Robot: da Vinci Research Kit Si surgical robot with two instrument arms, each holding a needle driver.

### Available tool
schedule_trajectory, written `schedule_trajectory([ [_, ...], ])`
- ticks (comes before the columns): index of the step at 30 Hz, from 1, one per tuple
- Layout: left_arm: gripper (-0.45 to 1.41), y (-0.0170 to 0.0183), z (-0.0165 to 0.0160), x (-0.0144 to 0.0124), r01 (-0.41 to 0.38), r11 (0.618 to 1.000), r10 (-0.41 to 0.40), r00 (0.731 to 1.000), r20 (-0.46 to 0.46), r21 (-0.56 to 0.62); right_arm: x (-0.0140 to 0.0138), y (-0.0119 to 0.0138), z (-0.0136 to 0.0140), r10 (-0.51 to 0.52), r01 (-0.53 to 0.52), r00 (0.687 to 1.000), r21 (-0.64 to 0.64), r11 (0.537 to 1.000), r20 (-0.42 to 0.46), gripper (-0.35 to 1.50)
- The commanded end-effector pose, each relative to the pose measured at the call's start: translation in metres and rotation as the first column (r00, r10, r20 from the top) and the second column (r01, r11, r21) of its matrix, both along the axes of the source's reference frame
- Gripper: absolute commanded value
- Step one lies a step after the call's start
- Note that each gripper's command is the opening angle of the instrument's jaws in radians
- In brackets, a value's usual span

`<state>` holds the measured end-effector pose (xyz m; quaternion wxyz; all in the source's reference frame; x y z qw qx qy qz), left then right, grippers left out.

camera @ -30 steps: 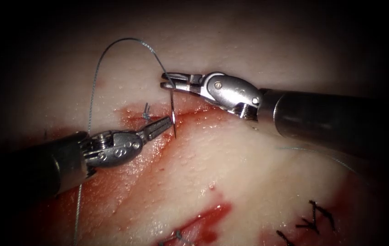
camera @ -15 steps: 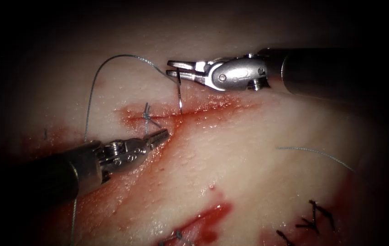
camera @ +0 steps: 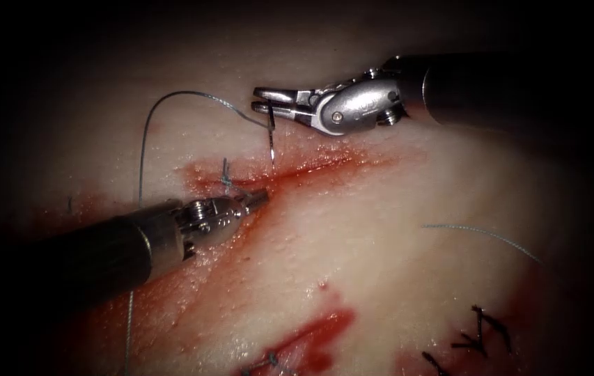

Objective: Wound Closure

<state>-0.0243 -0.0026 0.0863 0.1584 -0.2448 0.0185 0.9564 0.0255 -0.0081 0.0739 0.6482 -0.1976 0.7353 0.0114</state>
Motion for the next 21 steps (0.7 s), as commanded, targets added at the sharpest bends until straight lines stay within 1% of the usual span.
schedule_trajectory([
  [1, -0.37, 0.0001, 0.0009, -0.0005, -0.005, 1.0, 0.005, 1.0, -0.007, 0.018, 0.0013, 0.0011, 0.0001, -0.012, 0.012, 1.0, -0.034, 0.999, -0.019, -0.35],
  [5, -0.25, -0.0007, 0.002, -0.0001, -0.017, 0.997, 0.018, 1.0, -0.023, 0.069, 0.0019, 0.0003, -0.0009, -0.082, 0.077, 0.996, -0.099, 0.992, -0.046, -0.35],
  [8, -0.28, -0.0009, 0.0021, -0.0001, -0.015, 0.996, 0.016, 1.0, -0.015, 0.084, 0.0025, -0.0002, -0.0014, -0.103, 0.095, 0.993, -0.122, 0.988, -0.064, -0.35],
  [10, -0.25, -0.0009, 0.002, -0.0001, -0.017, 0.996, 0.018, 1.0, -0.012, 0.091, 0.0029, -0.0004, -0.0015, -0.118, 0.107, 0.99, -0.138, 0.985, -0.076, -0.35],
  [14, -0.23, -0.0013, 0.0015, -0.0001, -0.019, 0.994, 0.02, 1.0, -0.004, 0.103, 0.003, -0.0006, -0.0014, -0.121, 0.111, 0.99, -0.134, 0.985, -0.069, -0.35],
  [19, -0.16, -0.0017, 0.0012, -0.0001, -0.024, 0.993, 0.025, 1.0, -0.003, 0.115, 0.0027, -0.0007, -0.0004, -0.113, 0.105, 0.992, -0.121, 0.987, -0.059, -0.35],
  [21, -0.16, -0.0017, 0.0011, -0.0001, -0.024, 0.993, 0.025, 1.0, -0.003, 0.115, 0.0027, -0.0007, 0.0, -0.108, 0.101, 0.993, -0.121, 0.987, -0.051, -0.35],
])
